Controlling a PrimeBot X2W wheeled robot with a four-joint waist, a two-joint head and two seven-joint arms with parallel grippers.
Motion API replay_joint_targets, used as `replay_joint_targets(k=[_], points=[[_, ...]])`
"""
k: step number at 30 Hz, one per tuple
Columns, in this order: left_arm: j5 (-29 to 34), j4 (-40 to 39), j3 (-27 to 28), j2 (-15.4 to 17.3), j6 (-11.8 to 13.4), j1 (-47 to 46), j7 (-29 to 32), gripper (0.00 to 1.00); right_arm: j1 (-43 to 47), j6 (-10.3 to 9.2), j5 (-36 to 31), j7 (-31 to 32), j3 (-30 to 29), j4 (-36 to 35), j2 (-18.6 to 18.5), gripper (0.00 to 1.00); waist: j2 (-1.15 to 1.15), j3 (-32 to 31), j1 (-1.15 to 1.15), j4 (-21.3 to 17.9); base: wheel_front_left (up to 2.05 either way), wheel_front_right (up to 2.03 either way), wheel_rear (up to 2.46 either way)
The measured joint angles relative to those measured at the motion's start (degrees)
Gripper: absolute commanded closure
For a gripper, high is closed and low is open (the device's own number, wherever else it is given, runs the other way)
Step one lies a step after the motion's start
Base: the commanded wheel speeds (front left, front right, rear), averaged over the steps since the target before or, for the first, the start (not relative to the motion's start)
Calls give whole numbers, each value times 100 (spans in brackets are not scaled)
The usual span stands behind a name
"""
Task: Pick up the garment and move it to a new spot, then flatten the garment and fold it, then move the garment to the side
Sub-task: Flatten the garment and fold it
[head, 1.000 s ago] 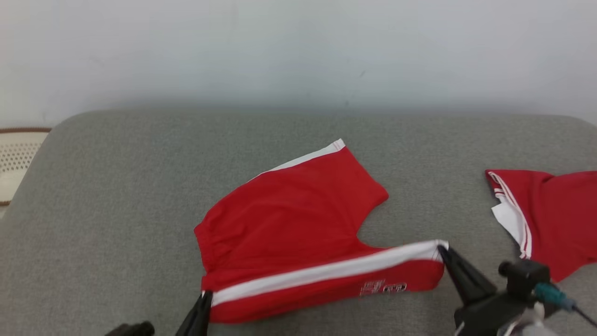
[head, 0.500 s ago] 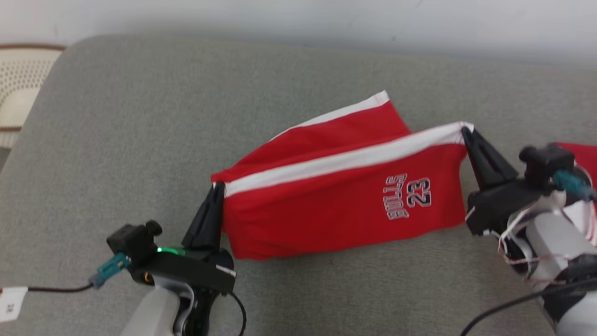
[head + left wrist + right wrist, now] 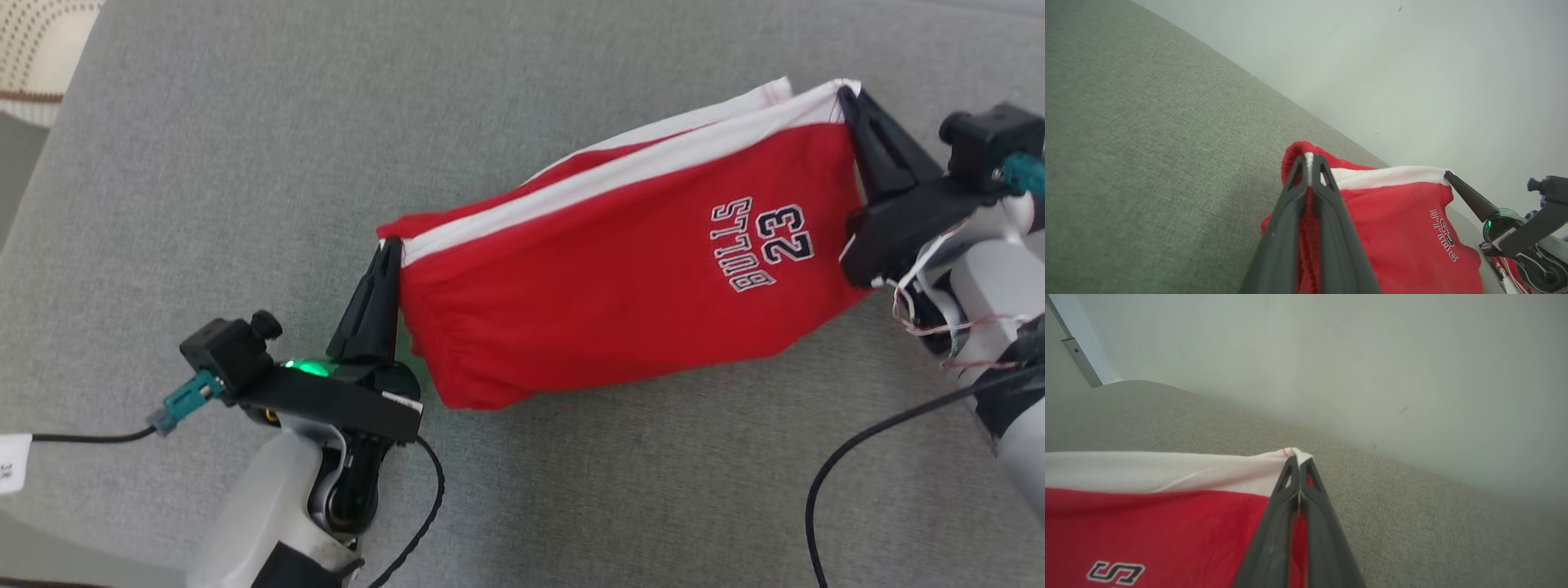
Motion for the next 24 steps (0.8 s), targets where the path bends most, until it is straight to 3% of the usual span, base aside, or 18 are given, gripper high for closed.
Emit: replay_joint_targets(k=[13, 14, 16, 20, 21, 22, 23, 24], points=[[-261, 110, -221, 2, 0, -544, 0, 100, -849, 0, 167, -1, 591, 635, -11, 100, 0, 632, -1, 351, 0, 0, 0], [-282, 110, -250, 3, 0, -560, 0, 98, -880, 0, 187, -1, 615, 666, -12, 100, 0, 665, -1, 362, 0, 0, 0], [-289, 116, -331, 5, 1, -566, 0, 82, -944, 0, 204, -1, 637, 703, -14, 100, 0, 718, -1, 377, 0, 0, 0], [-288, 141, -386, 8, 1, -621, -7, 83, -1001, 0, 250, -2, 653, 732, -20, 100, 0, 758, -2, 383, 0, 0, 0], [-288, 144, -376, 8, 1, -629, -7, 69, -1005, 0, 252, -2, 637, 734, -20, 100, 0, 758, -2, 377, 0, 0, 0], [-281, 146, -375, 8, 1, -630, -7, 55, -1005, 0, 253, -2, 601, 736, -15, 79, 0, 758, -2, 370, 0, 0, 0], [-232, 163, -375, 8, 1, -631, -7, 0, -1005, 0, 253, -2, 572, 732, -16, 25, 0, 756, -2, 361, 0, 0, 0], [-172, 166, -364, 7, 1, -631, -7, 0, -1002, 0, 252, -2, 558, 723, -22, 0, 0, 752, -2, 353, 0, 0, 0]])
